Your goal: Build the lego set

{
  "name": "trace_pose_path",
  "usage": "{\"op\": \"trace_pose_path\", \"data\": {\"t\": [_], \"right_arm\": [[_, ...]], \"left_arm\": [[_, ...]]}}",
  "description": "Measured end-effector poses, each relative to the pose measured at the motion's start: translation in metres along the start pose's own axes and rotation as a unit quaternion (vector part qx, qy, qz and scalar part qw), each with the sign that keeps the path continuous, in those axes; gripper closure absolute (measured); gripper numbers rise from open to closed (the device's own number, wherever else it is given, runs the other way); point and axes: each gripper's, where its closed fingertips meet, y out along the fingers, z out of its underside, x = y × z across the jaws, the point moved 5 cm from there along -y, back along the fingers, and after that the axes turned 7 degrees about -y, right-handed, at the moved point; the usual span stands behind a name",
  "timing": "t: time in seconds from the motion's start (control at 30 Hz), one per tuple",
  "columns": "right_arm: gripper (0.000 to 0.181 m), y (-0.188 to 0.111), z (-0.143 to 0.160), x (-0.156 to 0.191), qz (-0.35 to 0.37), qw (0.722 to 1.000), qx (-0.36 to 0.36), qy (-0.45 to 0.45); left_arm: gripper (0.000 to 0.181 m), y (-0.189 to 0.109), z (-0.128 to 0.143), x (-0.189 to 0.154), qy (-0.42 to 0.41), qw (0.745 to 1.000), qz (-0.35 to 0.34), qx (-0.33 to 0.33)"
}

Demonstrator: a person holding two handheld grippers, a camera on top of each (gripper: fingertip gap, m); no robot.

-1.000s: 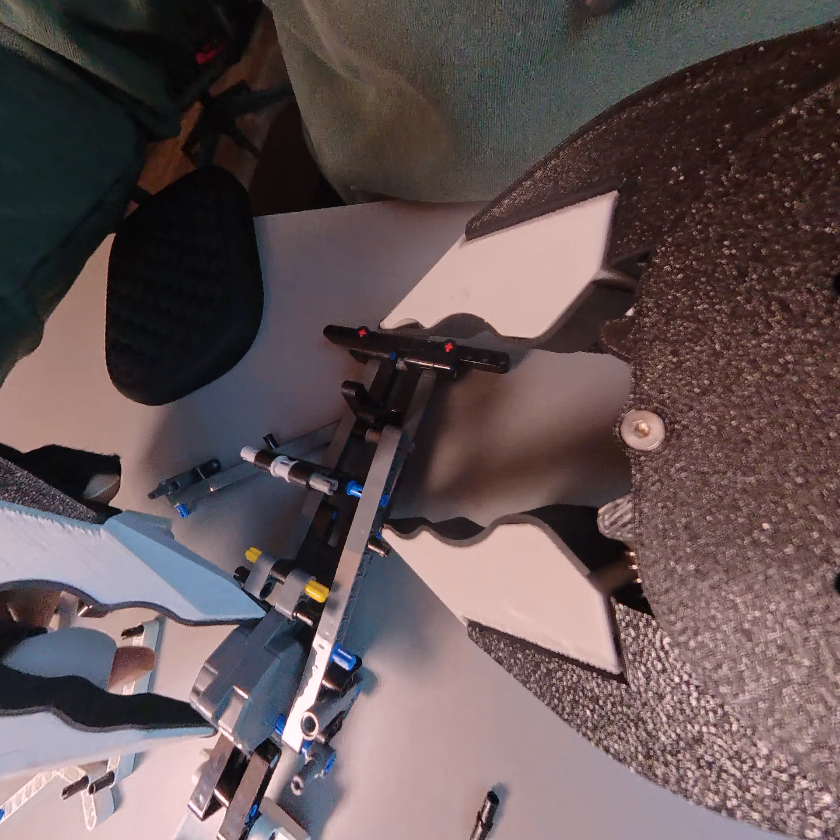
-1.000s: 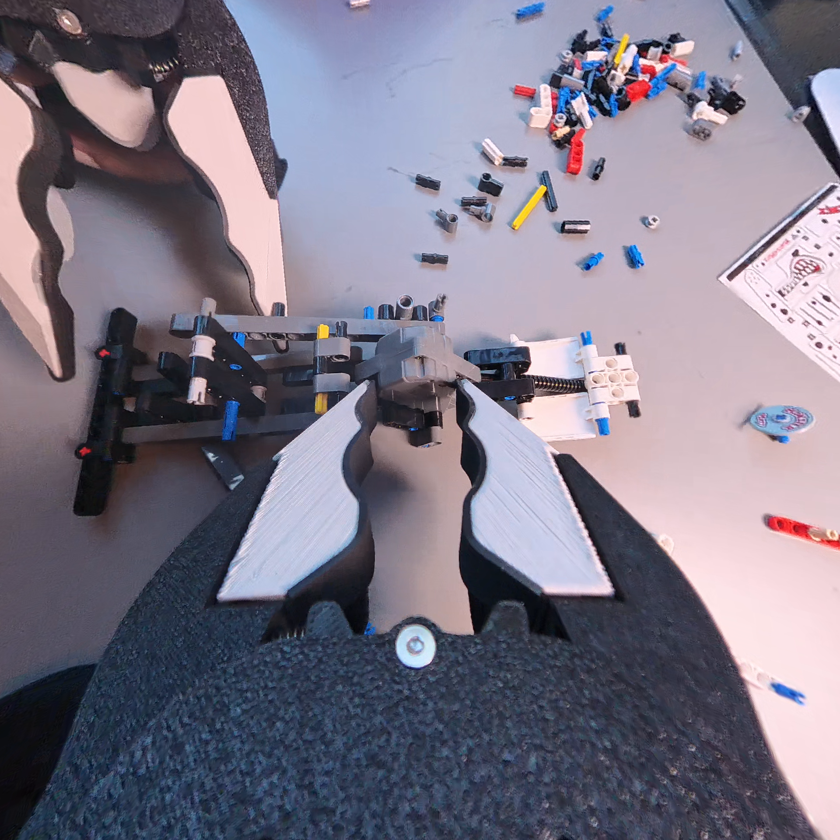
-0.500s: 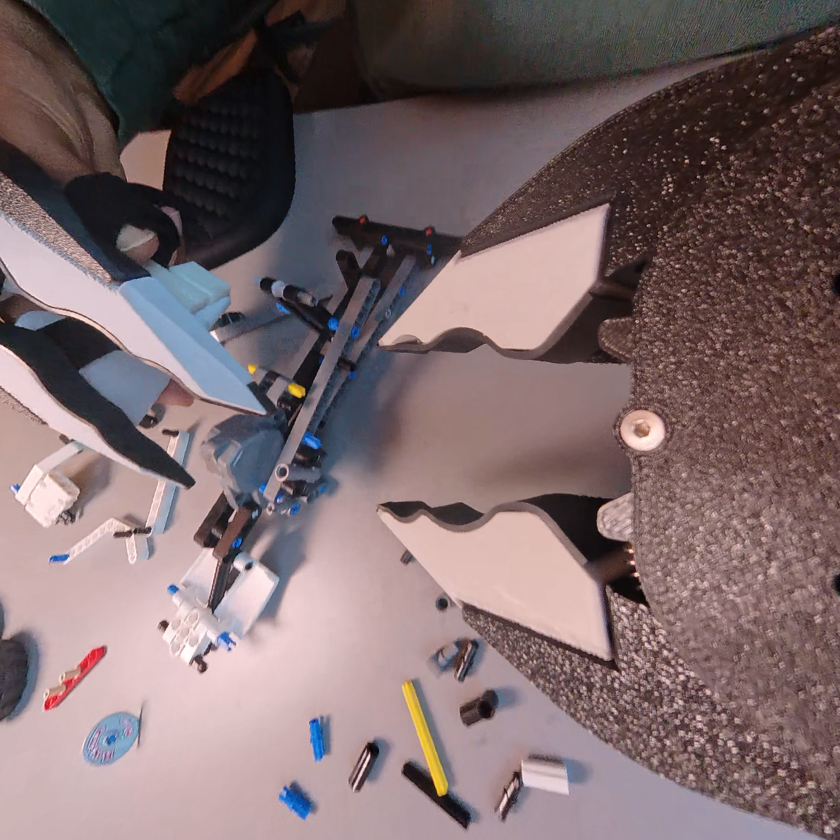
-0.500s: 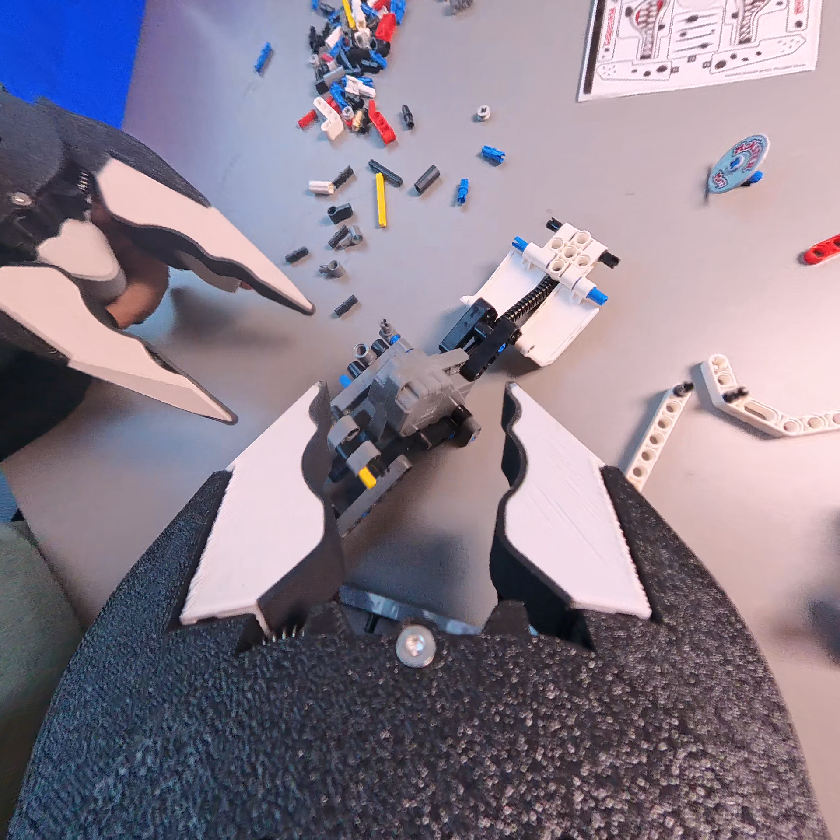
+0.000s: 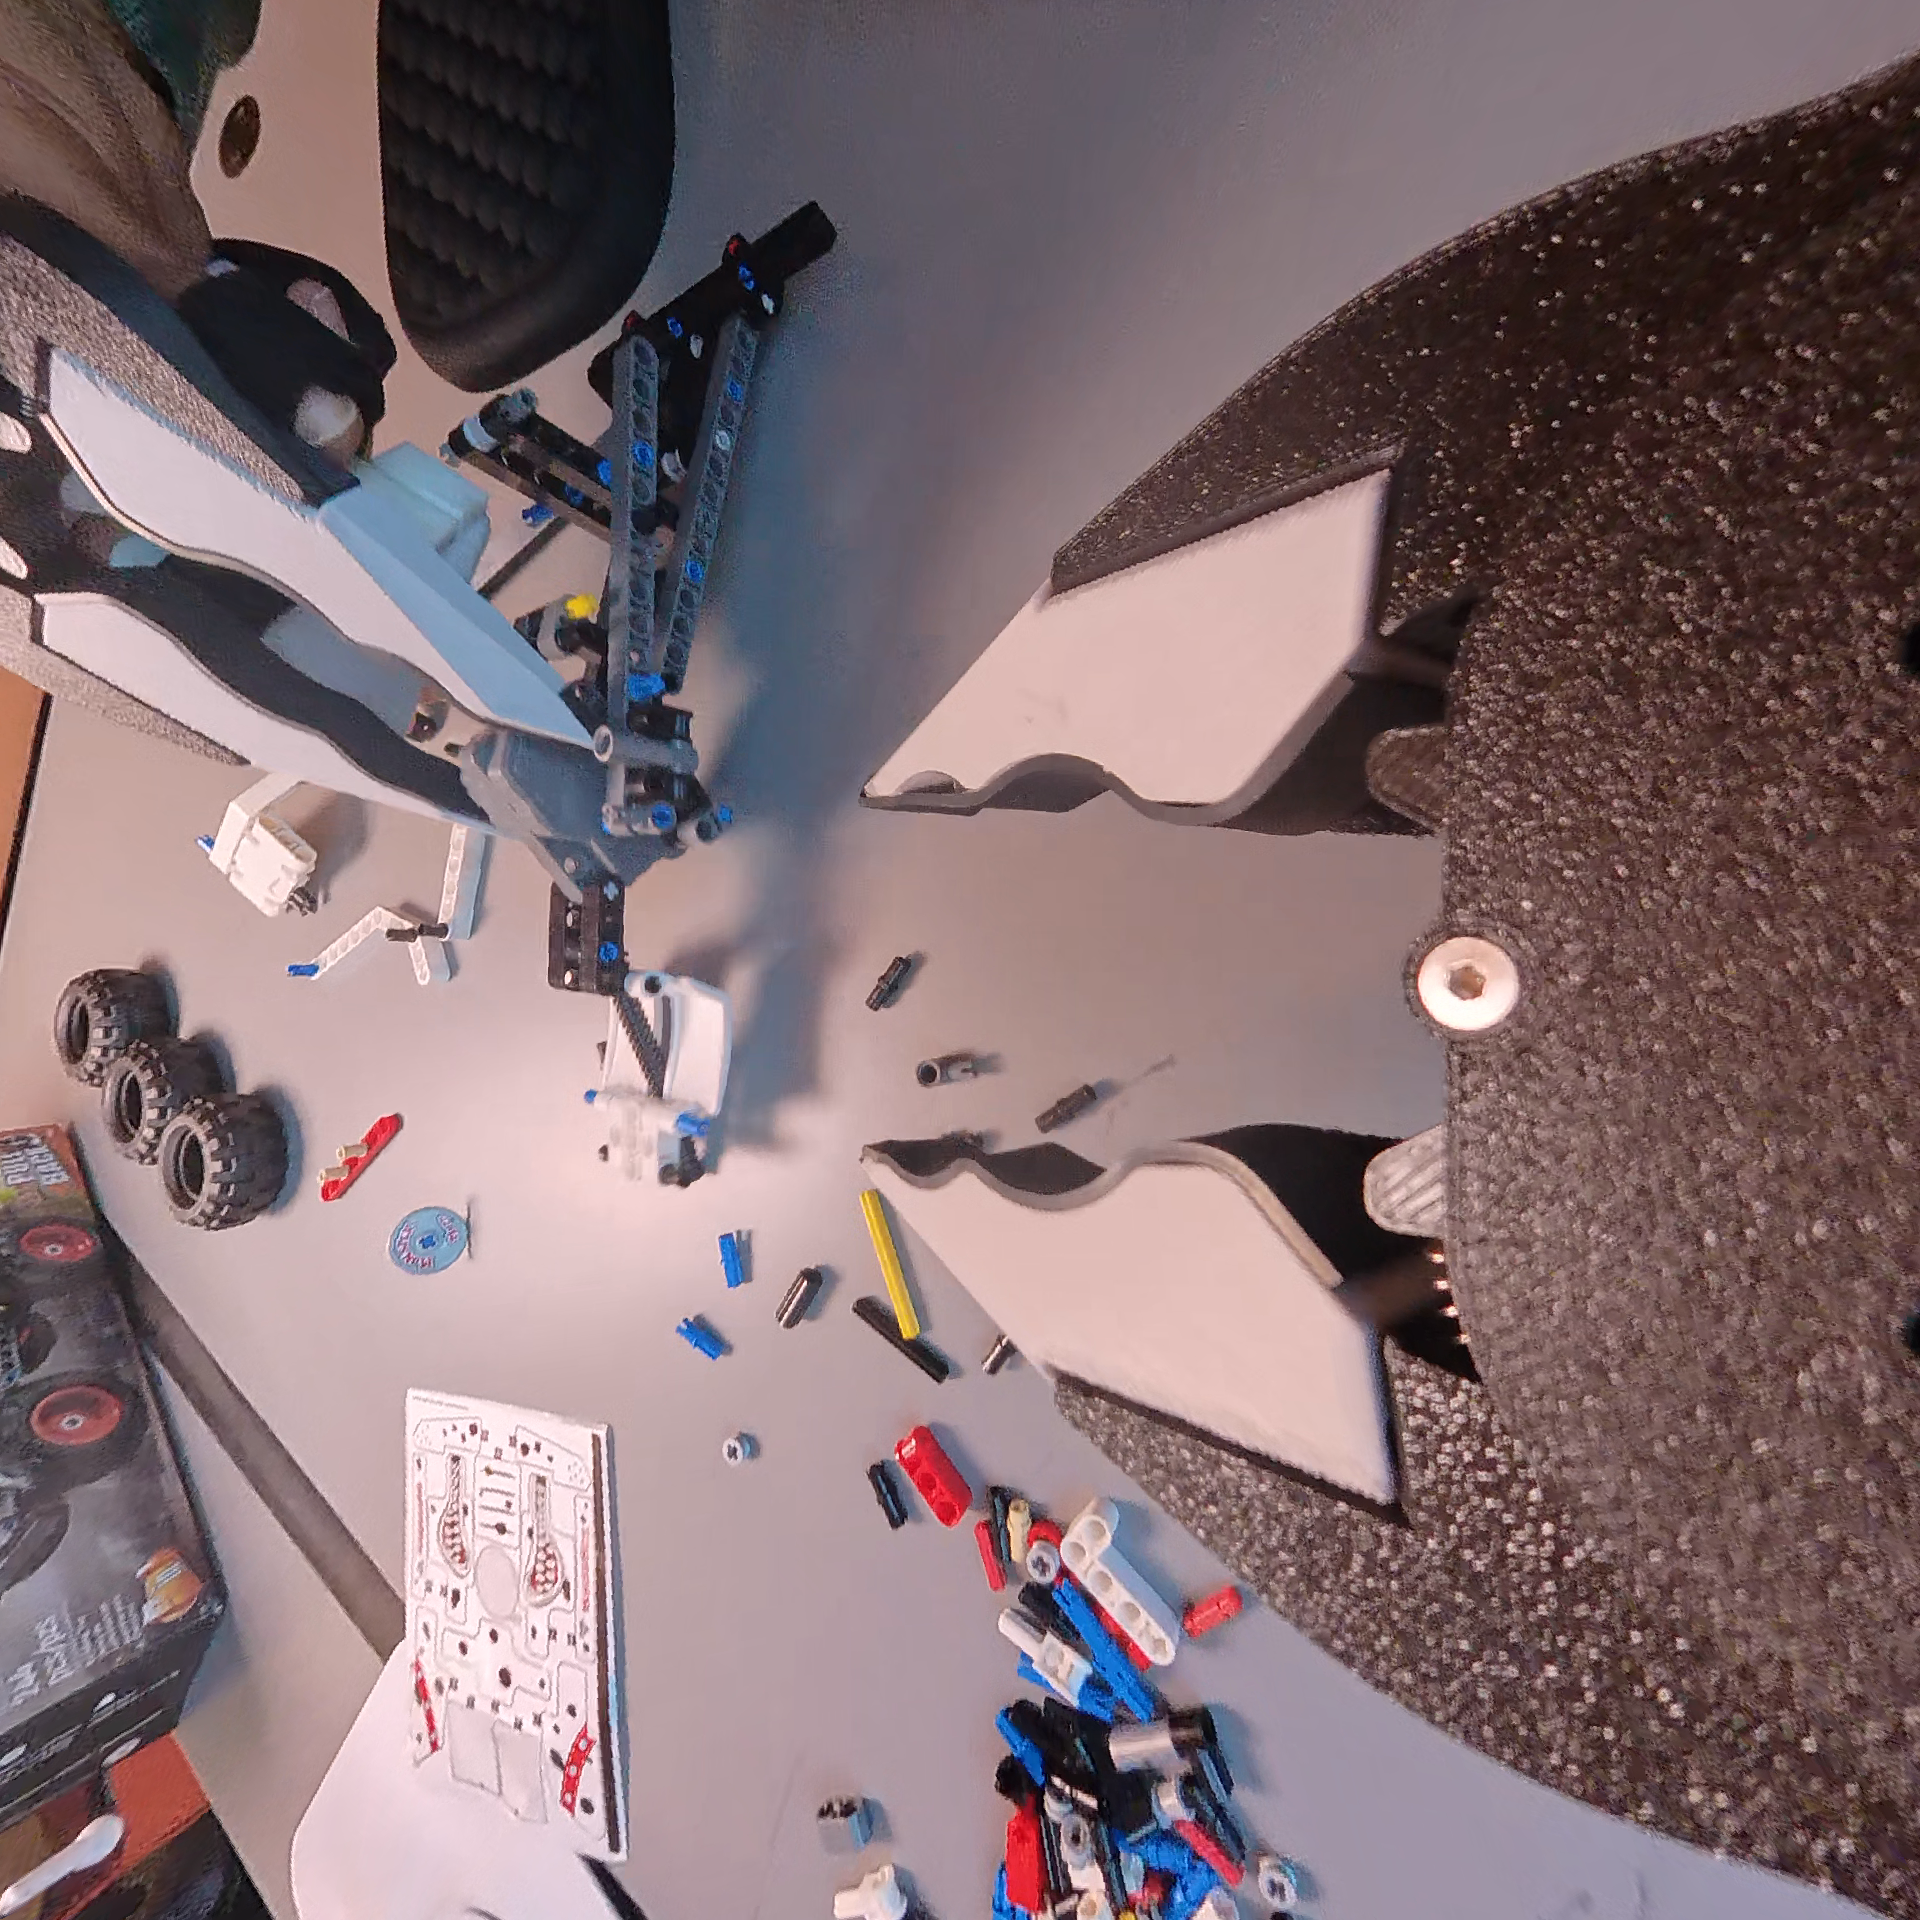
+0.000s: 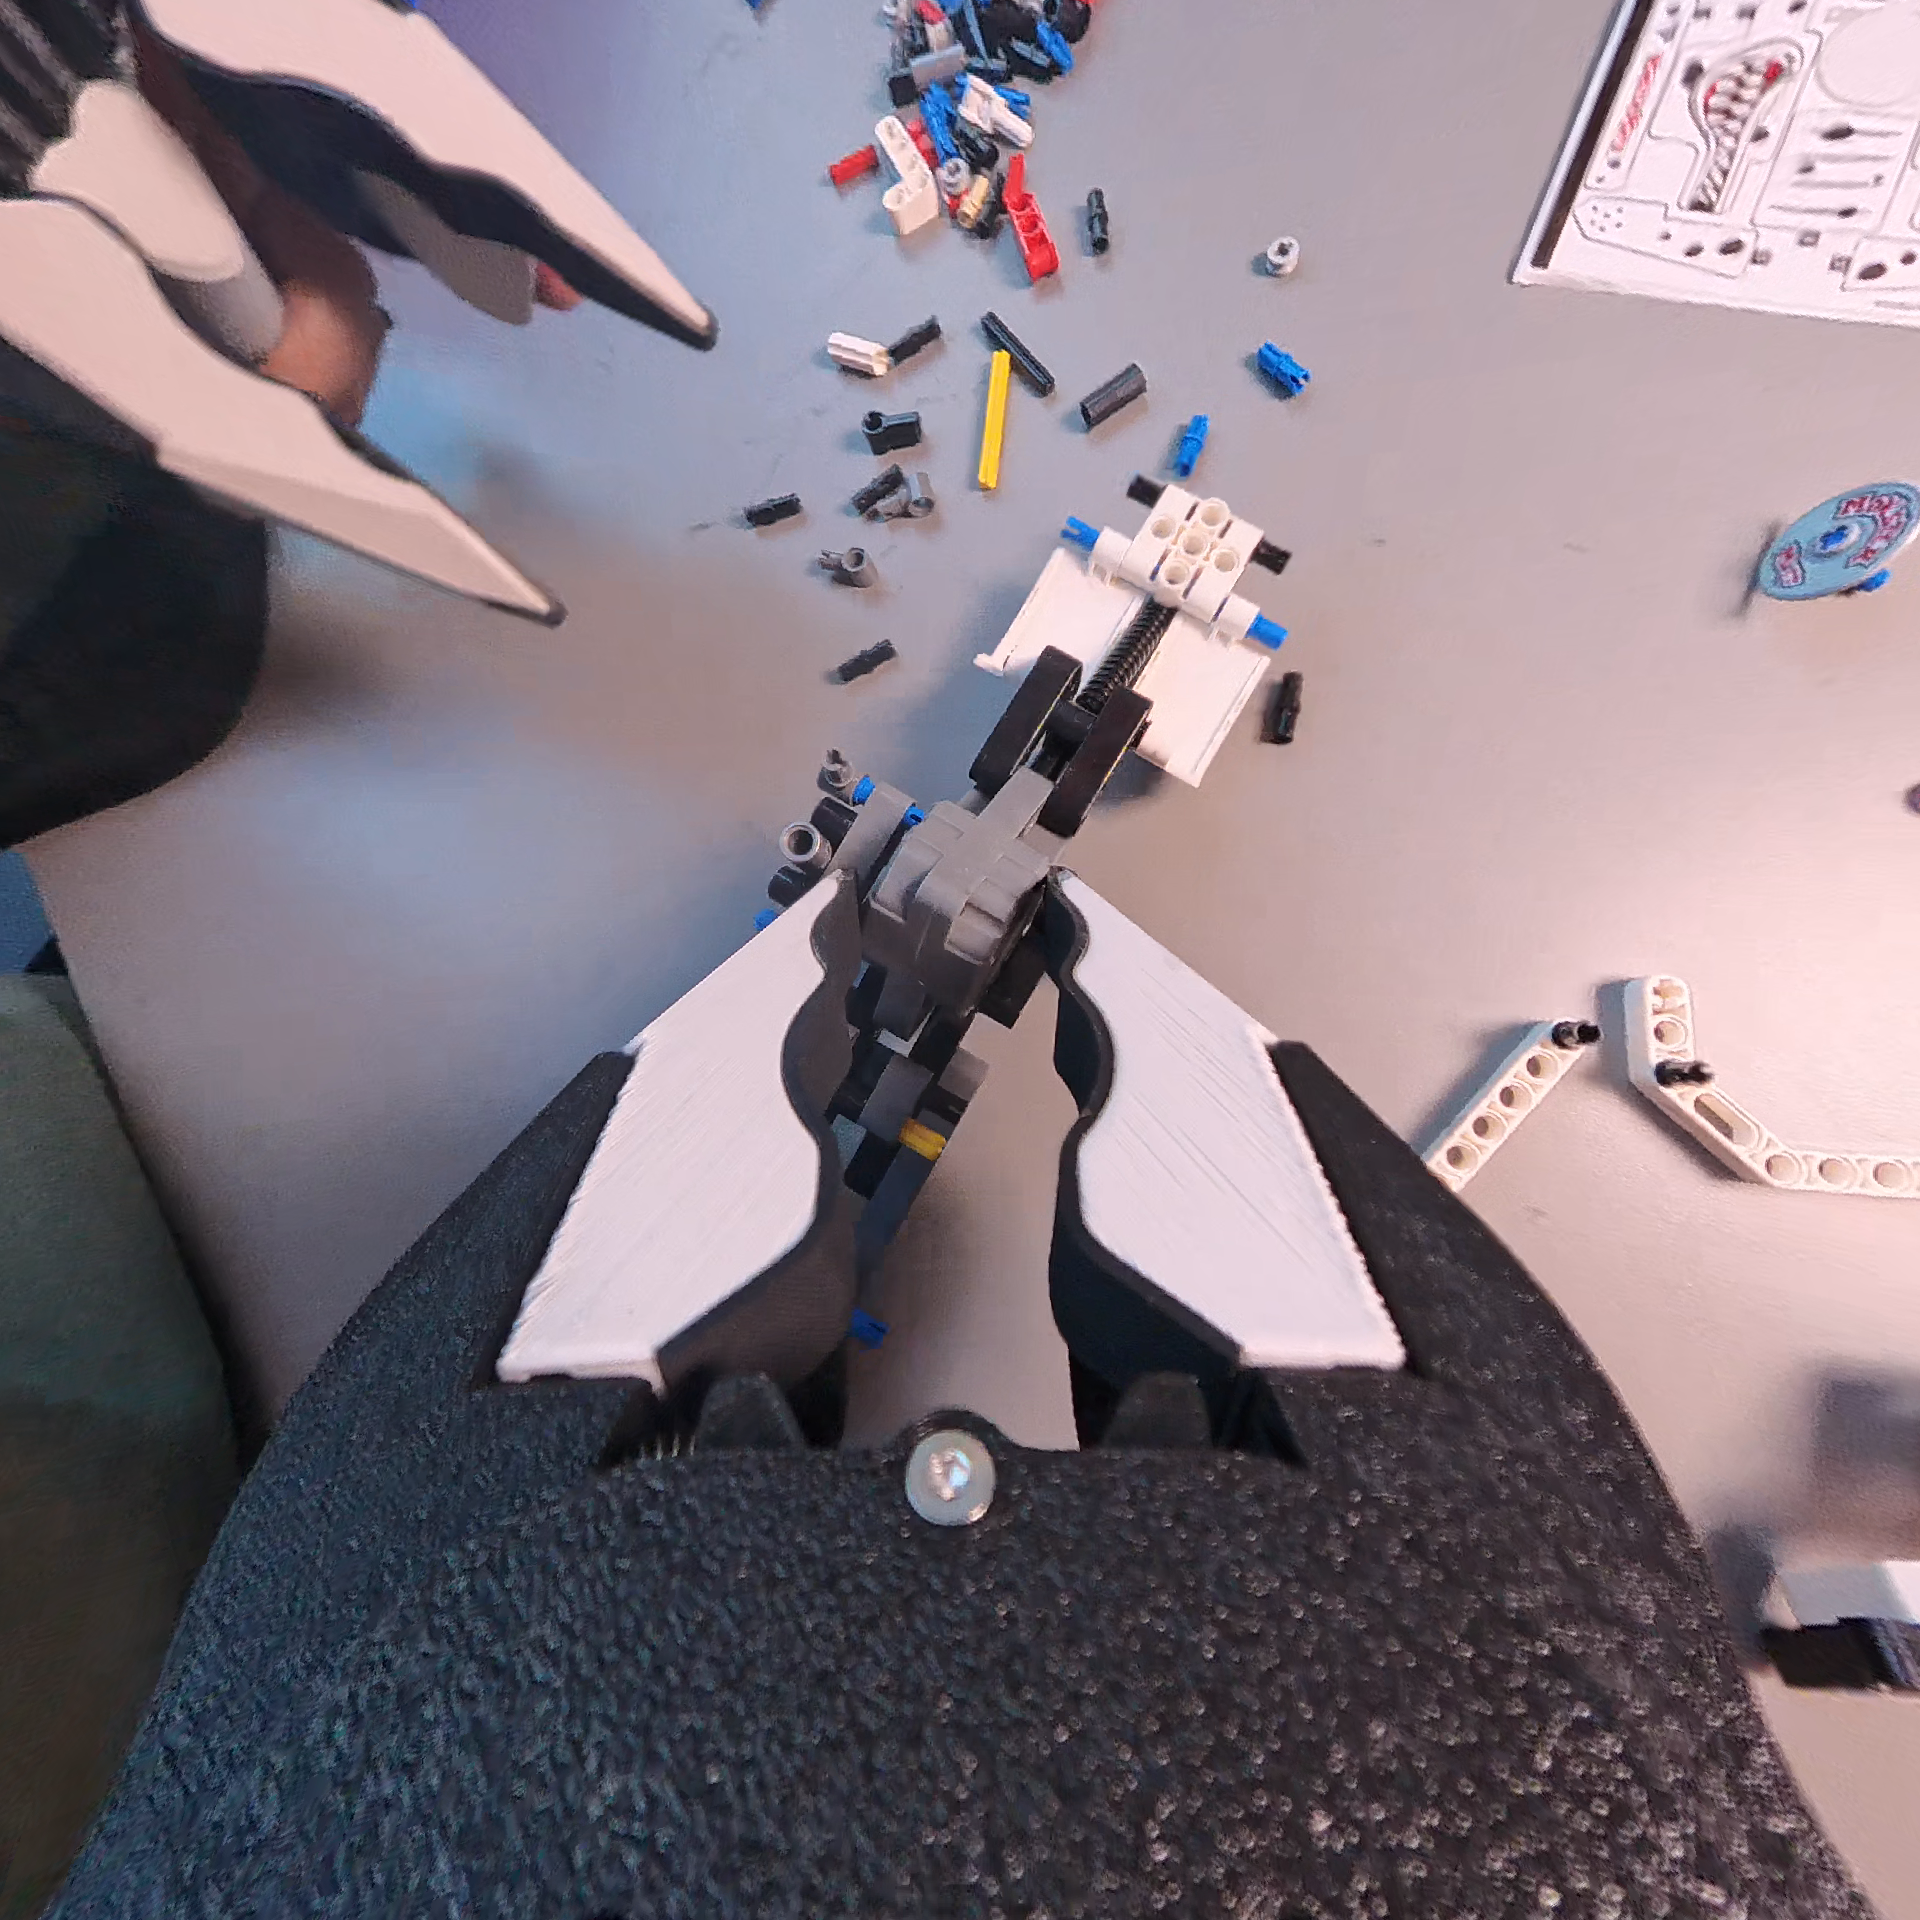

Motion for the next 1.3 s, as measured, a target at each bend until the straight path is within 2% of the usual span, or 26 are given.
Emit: {"op": "trace_pose_path", "data": {"t": [0.1, 0.17, 0.3, 0.37, 0.47, 0.57, 0.67, 0.7, 0.73, 0.77, 0.87, 0.93, 1.0, 1.1, 1.2, 1.27, 1.3], "right_arm": [[0.147, -0.017, -0.004, 0.004, -0.040, 0.998, -0.022, -0.051], [0.148, -0.029, -0.009, 0.010, -0.084, 0.989, -0.023, -0.118], [0.148, -0.036, -0.029, 0.039, -0.192, 0.947, 0.010, -0.257], [0.149, -0.025, -0.037, 0.053, -0.221, 0.919, 0.053, -0.321], [0.152, 0.008, -0.040, 0.072, -0.238, 0.872, 0.124, -0.409], [0.152, 0.040, -0.037, 0.091, -0.256, 0.837, 0.158, -0.458], [0.151, 0.065, -0.031, 0.094, -0.227, 0.832, 0.167, -0.478], [0.151, 0.065, -0.034, 0.094, -0.223, 0.845, 0.145, -0.464], [0.143, 0.063, -0.038, 0.092, -0.211, 0.858, 0.119, -0.453], [0.131, 0.055, -0.041, 0.089, -0.203, 0.871, 0.095, -0.438], [0.121, 0.012, -0.045, 0.074, -0.184, 0.910, 0.006, -0.370], [0.116, -0.012, -0.029, 0.062, -0.148, 0.925, -0.022, -0.349], [0.116, -0.018, -0.002, 0.051, -0.092, 0.932, -0.016, -0.351], [0.126, -0.009, 0.026, 0.049, 0.026, 0.916, -0.014, -0.400], [0.145, -0.009, 0.037, 0.070, 0.066, 0.903, -0.045, -0.423], [0.161, -0.009, 0.042, 0.072, 0.108, 0.889, -0.050, -0.442], [0.162, -0.007, 0.043, 0.070, 0.131, 0.880, -0.047, -0.453]], "left_arm": [[0.118, -0.011, -0.007, 0.005, 0.008, 1.000, 0.000, -0.024], [0.118, -0.021, -0.013, 0.003, 0.018, 0.999, 0.018, -0.046], [0.115, -0.037, -0.022, -0.008, 0.037, 0.993, 0.075, -0.077], [0.113, -0.040, -0.019, -0.016, 0.035, 0.990, 0.119, -0.067], [0.108, -0.039, -0.007, -0.026, 0.041, 0.986, 0.159, -0.030], [0.102, -0.030, 0.009, -0.034, 0.040, 0.983, 0.180, 0.022], [0.099, -0.017, 0.027, -0.041, 0.051, 0.979, 0.181, 0.081], [0.100, -0.013, 0.032, -0.043, 0.058, 0.977, 0.179, 0.097], [0.102, -0.010, 0.035, -0.043, 0.064, 0.977, 0.175, 0.107], [0.105, -0.008, 0.037, -0.043, 0.068, 0.976, 0.172, 0.114], [0.106, -0.006, 0.037, -0.042, 0.082, 0.979, 0.147, 0.116], [0.105, -0.006, 0.035, -0.045, 0.103, 0.979, 0.126, 0.118], [0.101, -0.002, 0.035, -0.052, 0.131, 0.977, 0.115, 0.126], [0.101, 0.008, 0.034, -0.058, 0.157, 0.974, 0.103, 0.129], [0.105, 0.008, 0.028, -0.058, 0.137, 0.977, 0.109, 0.119], [0.115, 0.002, 0.025, -0.056, 0.116, 0.980, 0.122, 0.108], [0.119, 0.000, 0.024, -0.055, 0.110, 0.980, 0.129, 0.103]]}}
